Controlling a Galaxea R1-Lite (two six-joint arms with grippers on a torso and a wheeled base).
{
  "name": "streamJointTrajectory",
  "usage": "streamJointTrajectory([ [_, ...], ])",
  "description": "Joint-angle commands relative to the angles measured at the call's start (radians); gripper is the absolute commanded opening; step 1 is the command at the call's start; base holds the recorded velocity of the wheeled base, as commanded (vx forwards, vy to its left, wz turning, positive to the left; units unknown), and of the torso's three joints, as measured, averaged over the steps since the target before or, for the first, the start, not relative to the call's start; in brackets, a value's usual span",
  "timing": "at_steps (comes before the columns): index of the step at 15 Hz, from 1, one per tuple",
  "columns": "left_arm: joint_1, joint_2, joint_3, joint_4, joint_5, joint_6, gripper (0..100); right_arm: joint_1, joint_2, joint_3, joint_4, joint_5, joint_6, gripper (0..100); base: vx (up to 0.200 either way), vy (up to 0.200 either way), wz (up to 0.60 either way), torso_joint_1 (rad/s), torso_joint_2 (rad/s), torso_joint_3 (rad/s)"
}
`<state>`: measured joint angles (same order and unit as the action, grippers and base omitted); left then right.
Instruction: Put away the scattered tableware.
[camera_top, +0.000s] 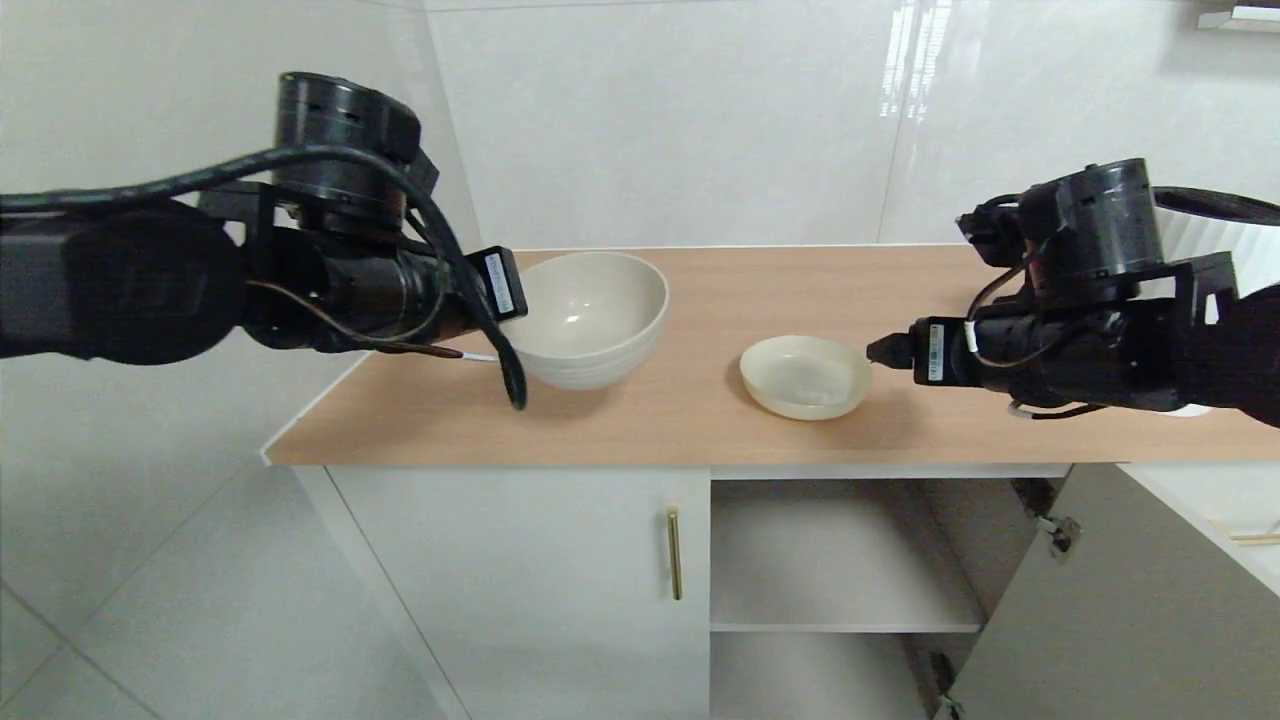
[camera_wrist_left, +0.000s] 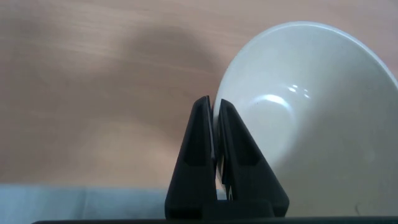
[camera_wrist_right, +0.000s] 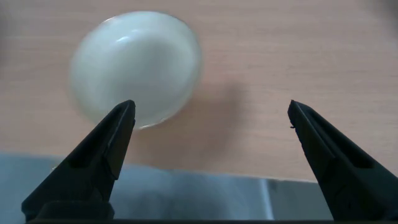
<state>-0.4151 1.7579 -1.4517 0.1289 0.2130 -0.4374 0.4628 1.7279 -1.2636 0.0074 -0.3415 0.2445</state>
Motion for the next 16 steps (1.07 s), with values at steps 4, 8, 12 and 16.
streamJointTrajectory([
  [4,-0.011,-0.129,0.044,-0.002,-0.021,0.000,0,0.011,0.200,-0.100,0.011,-0.093,0.006,100,0.000,0.000,0.00,0.000,0.00,0.000],
  [8,-0.013,-0.129,0.042,-0.002,-0.023,0.000,0,0.011,0.245,-0.165,0.006,-0.096,0.016,100,0.000,0.000,0.00,0.000,0.00,0.000],
  [12,-0.014,-0.127,0.040,-0.005,-0.023,0.000,0,0.008,0.279,-0.197,0.006,-0.096,0.032,0,0.000,0.000,0.00,0.000,0.00,0.000],
  [16,-0.014,-0.127,0.039,-0.005,-0.023,0.000,0,0.005,0.305,-0.203,0.006,-0.094,0.032,0,0.000,0.000,0.00,0.000,0.00,0.000],
])
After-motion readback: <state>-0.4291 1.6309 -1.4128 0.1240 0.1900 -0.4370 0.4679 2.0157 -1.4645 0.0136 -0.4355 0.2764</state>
